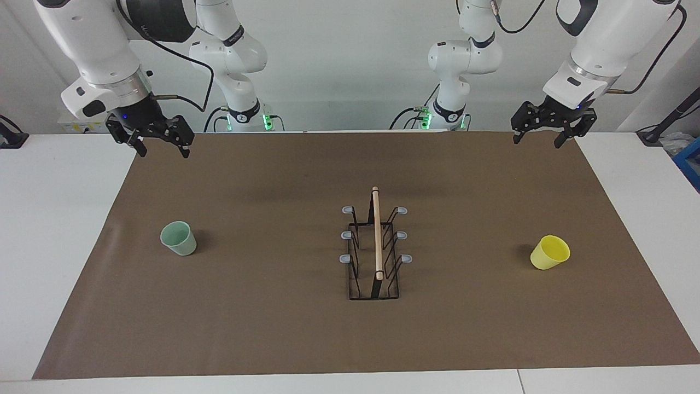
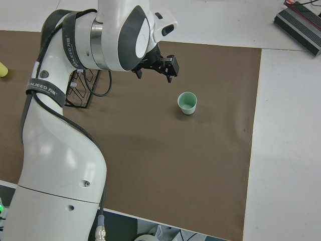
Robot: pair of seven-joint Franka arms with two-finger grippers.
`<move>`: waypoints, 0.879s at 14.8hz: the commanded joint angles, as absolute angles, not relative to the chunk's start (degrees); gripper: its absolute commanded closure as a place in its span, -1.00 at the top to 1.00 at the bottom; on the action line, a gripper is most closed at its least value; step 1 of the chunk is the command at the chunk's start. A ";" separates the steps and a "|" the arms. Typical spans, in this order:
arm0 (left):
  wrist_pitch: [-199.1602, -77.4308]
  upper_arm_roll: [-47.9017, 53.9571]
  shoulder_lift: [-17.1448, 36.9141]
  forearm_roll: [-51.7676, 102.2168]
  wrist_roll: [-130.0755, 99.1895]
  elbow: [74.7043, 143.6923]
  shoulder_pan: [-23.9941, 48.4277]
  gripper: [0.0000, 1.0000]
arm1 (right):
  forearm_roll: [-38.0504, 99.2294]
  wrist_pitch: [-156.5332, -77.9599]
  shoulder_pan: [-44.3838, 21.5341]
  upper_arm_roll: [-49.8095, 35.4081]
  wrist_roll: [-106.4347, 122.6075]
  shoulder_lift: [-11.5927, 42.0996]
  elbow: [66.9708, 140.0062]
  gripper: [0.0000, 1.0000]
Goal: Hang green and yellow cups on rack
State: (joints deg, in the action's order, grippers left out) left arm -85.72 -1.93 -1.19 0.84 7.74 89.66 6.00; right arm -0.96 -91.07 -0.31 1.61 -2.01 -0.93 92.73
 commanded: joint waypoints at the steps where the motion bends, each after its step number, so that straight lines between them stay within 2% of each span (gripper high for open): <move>1: -84.20 0.50 -1.49 1.06 7.03 88.86 4.06 1.00 | -1.49 -90.62 0.00 1.23 -1.58 -1.23 92.29 1.00; 9: -85.17 0.18 -1.76 1.23 6.77 90.35 3.96 1.00 | -0.27 -90.53 0.88 1.41 -1.40 -3.43 96.85 1.00; 10: -85.60 0.09 -1.67 1.23 7.03 90.53 3.96 0.93 | 0.08 -91.48 0.79 1.58 -1.58 -3.43 96.86 1.00; 11: -85.78 0.09 -1.67 1.23 6.86 90.61 4.04 0.77 | -0.78 -92.71 0.27 1.58 -1.76 -2.82 96.94 1.00; 13: -85.78 0.09 -1.15 1.32 6.77 90.09 3.87 0.79 | -4.64 -93.08 0.26 1.41 0.60 1.29 96.33 1.00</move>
